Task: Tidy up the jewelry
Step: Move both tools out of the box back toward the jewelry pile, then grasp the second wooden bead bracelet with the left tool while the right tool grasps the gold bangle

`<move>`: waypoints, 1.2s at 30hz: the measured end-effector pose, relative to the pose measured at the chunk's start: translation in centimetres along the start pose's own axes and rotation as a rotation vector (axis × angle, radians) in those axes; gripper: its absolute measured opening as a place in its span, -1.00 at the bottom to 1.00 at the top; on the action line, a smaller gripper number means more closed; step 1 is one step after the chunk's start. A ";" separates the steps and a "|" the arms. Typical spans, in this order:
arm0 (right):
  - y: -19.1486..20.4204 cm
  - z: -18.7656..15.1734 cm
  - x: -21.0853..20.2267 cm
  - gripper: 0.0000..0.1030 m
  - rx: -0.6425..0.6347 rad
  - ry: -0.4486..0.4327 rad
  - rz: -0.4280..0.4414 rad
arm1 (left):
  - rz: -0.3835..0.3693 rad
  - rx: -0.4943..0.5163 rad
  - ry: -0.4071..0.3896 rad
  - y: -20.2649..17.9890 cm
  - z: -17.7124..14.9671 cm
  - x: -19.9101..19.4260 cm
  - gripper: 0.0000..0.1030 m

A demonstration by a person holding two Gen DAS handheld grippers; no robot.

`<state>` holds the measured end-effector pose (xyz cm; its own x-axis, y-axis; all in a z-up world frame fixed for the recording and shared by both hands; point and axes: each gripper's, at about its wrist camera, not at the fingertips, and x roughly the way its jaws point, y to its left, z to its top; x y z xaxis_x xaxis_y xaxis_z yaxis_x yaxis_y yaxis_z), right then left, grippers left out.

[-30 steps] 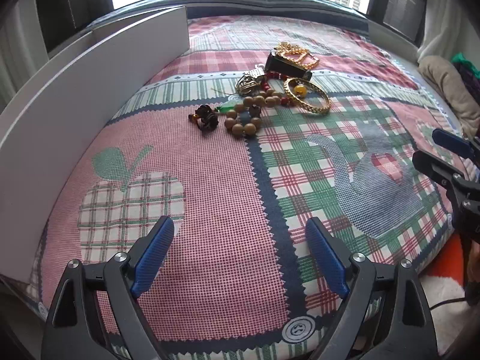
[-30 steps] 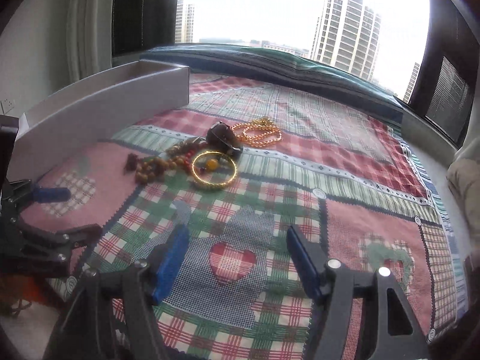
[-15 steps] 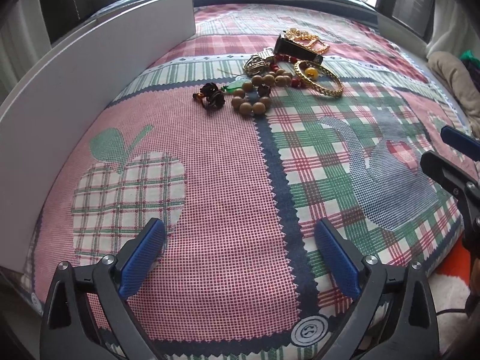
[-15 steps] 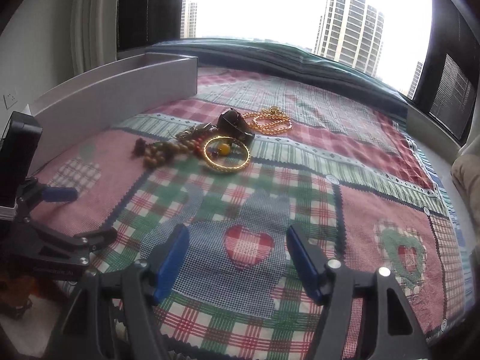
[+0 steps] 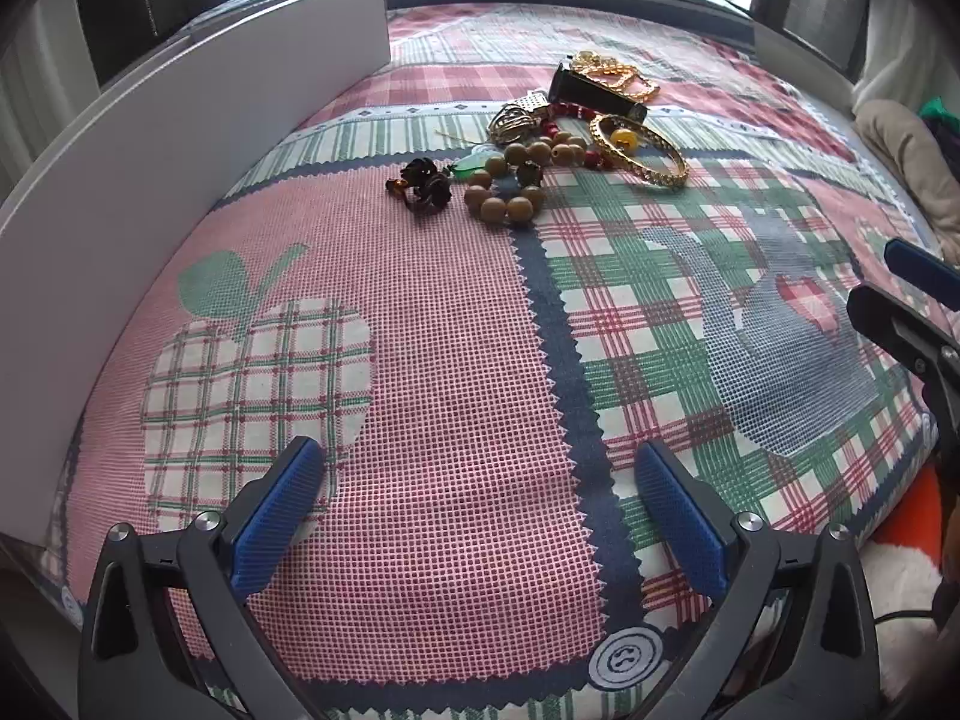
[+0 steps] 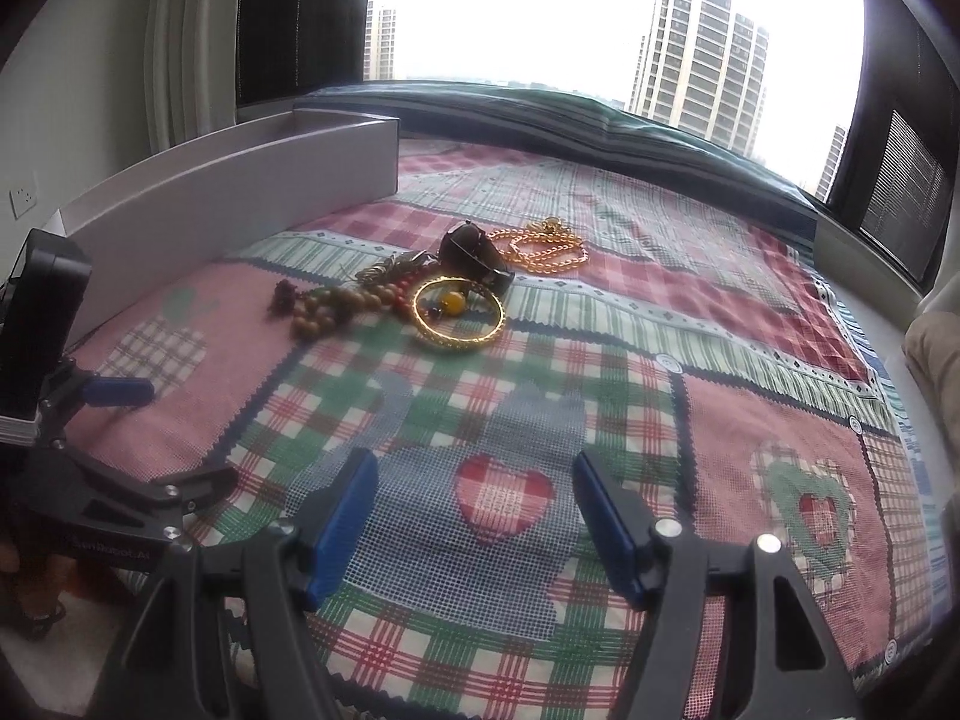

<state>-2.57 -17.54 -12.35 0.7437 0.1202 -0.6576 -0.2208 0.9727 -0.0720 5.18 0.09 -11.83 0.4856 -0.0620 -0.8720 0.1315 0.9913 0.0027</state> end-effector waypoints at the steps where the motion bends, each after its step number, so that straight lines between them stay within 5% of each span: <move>1: 0.0 0.0 0.0 0.33 0.004 -0.001 0.001 | -0.002 0.002 0.010 0.0 0.1 0.0 0.99; 6: -0.2 -0.2 -0.4 0.33 0.013 -0.013 0.006 | -0.069 -0.047 0.007 1.2 0.7 -0.6 0.98; 11: -0.7 -0.2 -0.2 0.33 0.033 -0.008 0.012 | -0.111 -0.056 -0.066 3.1 4.7 -2.7 0.98; 18: -0.7 -0.2 -0.1 0.33 0.038 -0.010 0.026 | -0.198 0.205 -0.086 0.1 10.5 -2.0 0.88; 26: -1.7 -0.4 -0.3 0.33 0.069 -0.007 0.021 | -0.171 0.350 -0.043 -3.6 13.0 4.0 0.16; 28: -1.9 -0.5 -0.3 0.33 0.074 -0.006 0.021 | -0.151 0.376 -0.034 -4.2 12.9 4.6 -0.65; 29: -2.0 -0.5 -0.3 0.33 0.077 -0.005 0.021 | -0.158 0.377 -0.024 -4.3 12.9 4.7 -0.80; 36: -2.8 -0.7 0.0 0.34 0.102 -0.006 0.022 | -0.270 0.165 -0.083 -0.4 13.2 0.4 -0.82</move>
<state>-2.37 -20.42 -12.68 0.7431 0.1423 -0.6539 -0.1720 0.9849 0.0188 16.70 -1.90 -5.71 0.4824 -0.3360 -0.8090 0.4000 0.9061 -0.1378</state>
